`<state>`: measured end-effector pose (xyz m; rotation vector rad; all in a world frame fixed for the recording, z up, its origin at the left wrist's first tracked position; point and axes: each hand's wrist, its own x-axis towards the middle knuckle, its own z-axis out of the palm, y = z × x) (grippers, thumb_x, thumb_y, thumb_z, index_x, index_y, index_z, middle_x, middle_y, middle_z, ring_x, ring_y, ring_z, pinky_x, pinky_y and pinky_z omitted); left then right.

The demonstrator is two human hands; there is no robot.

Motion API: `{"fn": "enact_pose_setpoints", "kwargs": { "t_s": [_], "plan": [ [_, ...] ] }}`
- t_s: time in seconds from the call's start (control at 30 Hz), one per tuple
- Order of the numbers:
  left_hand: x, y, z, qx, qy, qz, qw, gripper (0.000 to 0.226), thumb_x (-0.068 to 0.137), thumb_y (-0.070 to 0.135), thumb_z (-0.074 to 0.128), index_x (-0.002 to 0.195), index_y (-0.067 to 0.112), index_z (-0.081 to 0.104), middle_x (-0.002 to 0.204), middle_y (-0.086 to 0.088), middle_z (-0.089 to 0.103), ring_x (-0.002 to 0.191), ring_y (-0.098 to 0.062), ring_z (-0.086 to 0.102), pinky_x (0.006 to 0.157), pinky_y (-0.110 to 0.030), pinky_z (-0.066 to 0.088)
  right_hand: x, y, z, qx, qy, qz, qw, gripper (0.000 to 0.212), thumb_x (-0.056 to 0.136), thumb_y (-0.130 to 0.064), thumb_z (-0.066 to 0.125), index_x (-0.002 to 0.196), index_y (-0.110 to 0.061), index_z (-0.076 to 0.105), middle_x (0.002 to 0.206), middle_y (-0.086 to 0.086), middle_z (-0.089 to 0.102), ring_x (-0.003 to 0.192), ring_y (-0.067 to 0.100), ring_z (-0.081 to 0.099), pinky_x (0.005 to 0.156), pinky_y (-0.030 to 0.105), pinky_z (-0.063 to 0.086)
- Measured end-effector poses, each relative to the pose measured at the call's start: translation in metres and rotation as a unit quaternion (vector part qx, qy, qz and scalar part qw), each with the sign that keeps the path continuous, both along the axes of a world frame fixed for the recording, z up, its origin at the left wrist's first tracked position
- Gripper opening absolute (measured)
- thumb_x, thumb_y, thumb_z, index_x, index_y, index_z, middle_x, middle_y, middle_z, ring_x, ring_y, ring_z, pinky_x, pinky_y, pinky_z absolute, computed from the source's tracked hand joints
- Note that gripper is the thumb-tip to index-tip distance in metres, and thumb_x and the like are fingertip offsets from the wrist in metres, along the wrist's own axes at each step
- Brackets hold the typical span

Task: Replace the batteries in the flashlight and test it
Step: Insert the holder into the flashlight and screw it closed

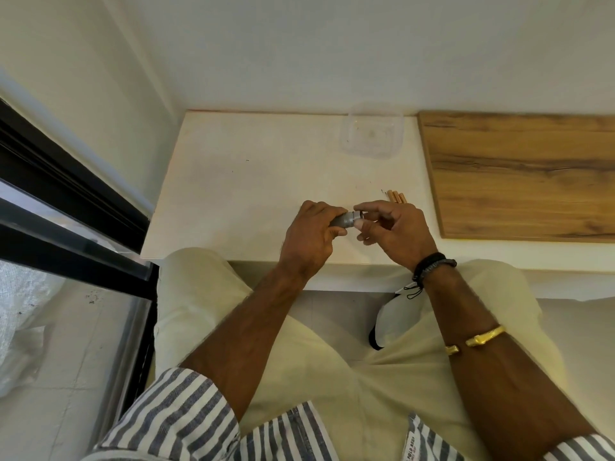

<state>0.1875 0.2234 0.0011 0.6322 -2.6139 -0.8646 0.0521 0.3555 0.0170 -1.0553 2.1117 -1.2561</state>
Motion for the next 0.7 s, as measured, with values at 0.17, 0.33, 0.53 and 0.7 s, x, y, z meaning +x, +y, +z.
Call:
{"fn": "enact_pose_setpoints", "kwargs": {
  "t_s": [0.17,0.33,0.53,0.7],
  "plan": [
    [-0.0002,0.0014,0.0017,-0.007,-0.006,-0.022,1.0,0.028,0.097,0.02,0.059,0.123,0.011,0.063,0.114,-0.005,0.067,0.106,-0.021,0.049,0.086,-0.027,0.038,0.0048,-0.0025,0.0026,0.068,0.072,-0.054,0.994,0.042,0.095,-0.053,0.06,0.087,-0.014,0.073,0.063,-0.004,0.07,0.047,0.009,0.065,0.053,0.025,0.058],
    [0.0005,0.0022,0.0012,-0.01,-0.002,-0.019,1.0,0.029,0.096,0.021,0.06,0.123,0.011,0.064,0.111,-0.005,0.067,0.103,-0.021,0.049,0.085,-0.029,0.04,0.0077,-0.0058,0.0005,0.103,0.1,-0.087,0.986,0.056,0.097,-0.062,0.046,0.081,-0.016,0.073,0.061,-0.009,0.066,0.052,0.015,0.064,0.063,0.04,0.061],
    [0.0006,-0.001,-0.0012,-0.003,-0.018,0.008,1.0,0.029,0.095,0.022,0.062,0.123,0.014,0.064,0.111,-0.003,0.067,0.104,-0.018,0.048,0.083,-0.029,0.041,0.0036,-0.0026,0.0,0.037,0.021,-0.004,0.999,0.035,0.09,-0.021,0.076,0.125,-0.021,0.068,0.115,0.003,0.071,0.073,0.017,0.075,0.063,0.034,0.064],
    [0.0015,-0.0003,0.0003,-0.003,-0.02,-0.001,1.0,0.027,0.096,0.02,0.061,0.122,0.013,0.064,0.112,-0.004,0.067,0.104,-0.019,0.049,0.086,-0.032,0.043,0.0063,-0.0037,-0.0012,0.041,0.035,-0.033,0.998,0.022,0.095,-0.032,0.069,0.109,-0.015,0.074,0.085,0.003,0.075,0.06,0.011,0.07,0.061,0.029,0.06]
  ]
}}
